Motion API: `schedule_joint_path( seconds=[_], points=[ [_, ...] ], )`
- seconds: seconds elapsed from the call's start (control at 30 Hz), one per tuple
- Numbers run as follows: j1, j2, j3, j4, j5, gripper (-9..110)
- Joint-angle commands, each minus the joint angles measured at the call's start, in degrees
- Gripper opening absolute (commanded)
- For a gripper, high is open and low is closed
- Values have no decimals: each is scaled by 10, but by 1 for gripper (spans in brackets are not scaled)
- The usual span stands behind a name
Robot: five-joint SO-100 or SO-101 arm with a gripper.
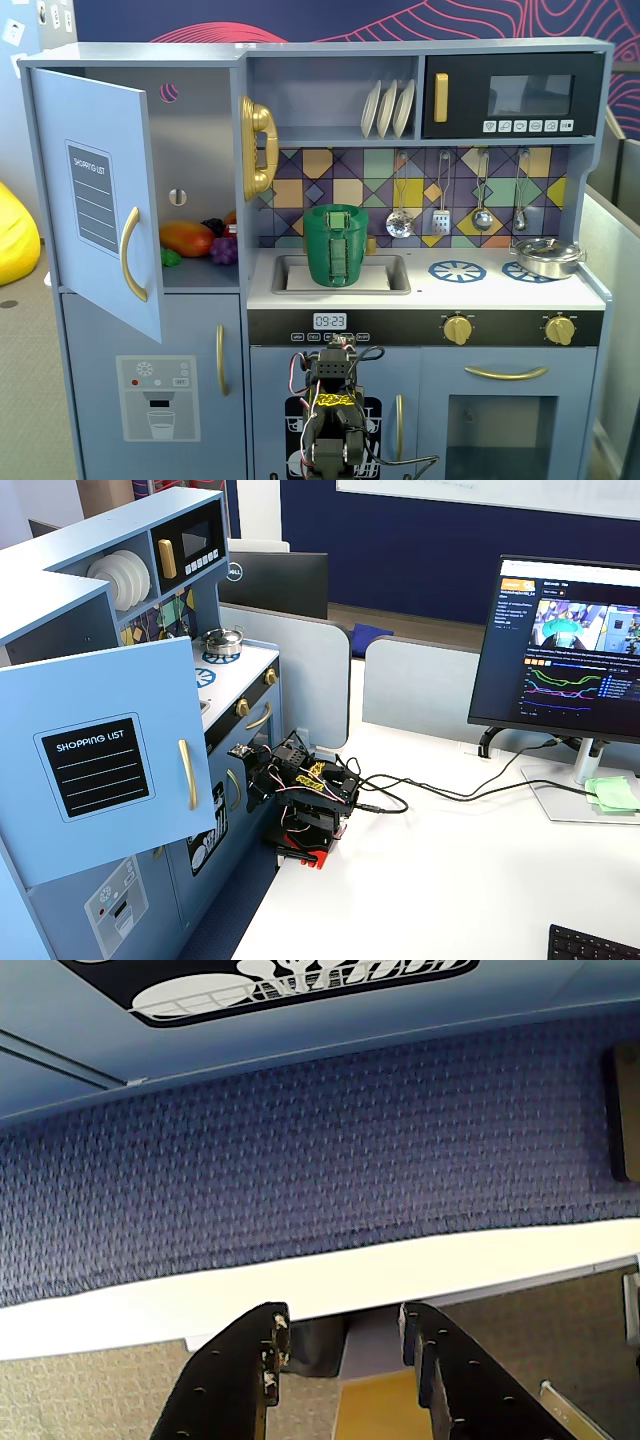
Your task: Take off the lid from the green recipient and place it on the counter
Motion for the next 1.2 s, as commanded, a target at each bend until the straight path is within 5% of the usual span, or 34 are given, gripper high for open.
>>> schedule_joint_path(
  seconds=[0.0,0.33,0.87,1.17],
  points=[
    [23,-5,-3,66,-10,0],
    [27,-5,-4,40,-11,0],
    [41,-8,-225,-393,-75,0],
    [45,-52,-323,-465,-149,13]
  ],
)
